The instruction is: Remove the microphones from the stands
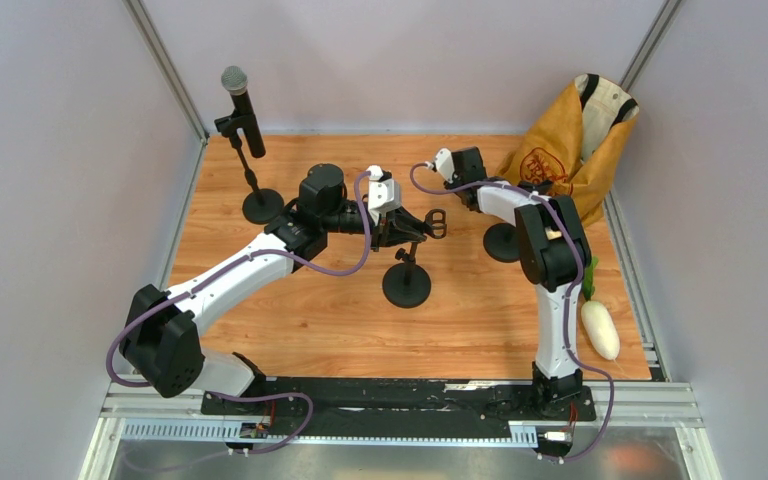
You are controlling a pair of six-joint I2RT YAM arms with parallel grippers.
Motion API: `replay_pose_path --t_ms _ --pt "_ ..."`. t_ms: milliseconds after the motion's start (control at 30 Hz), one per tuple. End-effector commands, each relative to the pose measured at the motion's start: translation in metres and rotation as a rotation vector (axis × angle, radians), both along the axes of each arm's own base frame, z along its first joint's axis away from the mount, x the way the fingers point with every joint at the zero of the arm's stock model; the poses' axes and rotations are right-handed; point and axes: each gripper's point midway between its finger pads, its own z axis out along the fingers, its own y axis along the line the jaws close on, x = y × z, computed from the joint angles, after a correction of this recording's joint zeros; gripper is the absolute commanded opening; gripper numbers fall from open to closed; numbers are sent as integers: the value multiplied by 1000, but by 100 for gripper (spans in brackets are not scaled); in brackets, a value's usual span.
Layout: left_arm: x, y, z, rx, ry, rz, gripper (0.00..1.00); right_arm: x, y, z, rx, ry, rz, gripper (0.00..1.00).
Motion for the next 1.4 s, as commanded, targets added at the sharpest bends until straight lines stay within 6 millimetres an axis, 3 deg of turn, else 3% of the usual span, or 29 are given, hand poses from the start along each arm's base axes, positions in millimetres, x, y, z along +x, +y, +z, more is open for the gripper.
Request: replay_pose_path --t_ms 0,267,467,700,900,1100,1233,1367 --pt "-5 6 -26 77 68 8 0 1 -10 18 -43 -36 -6 32" --pt "-4 6 -27 79 71 10 0 0 -14 23 -73 -61 -2 36" --pt "-4 6 -27 80 69 10 0 -7 -8 34 -33 -70 32 58" --pt "-4 6 -27 82 73 9 4 -13 19 76 150 -110 93 79" --pt "-4 5 -25 82 72 6 31 -28 58 129 387 -150 213 88" --pt "-6 7 -19 75 63 4 70 -50 84 183 558 -200 319 94" --pt "-11 9 -14 66 48 -7 74 -74 93 214 640 -223 394 97" --pt "-17 14 -9 75 18 -22 74 -106 93 228 704 -226 447 99"
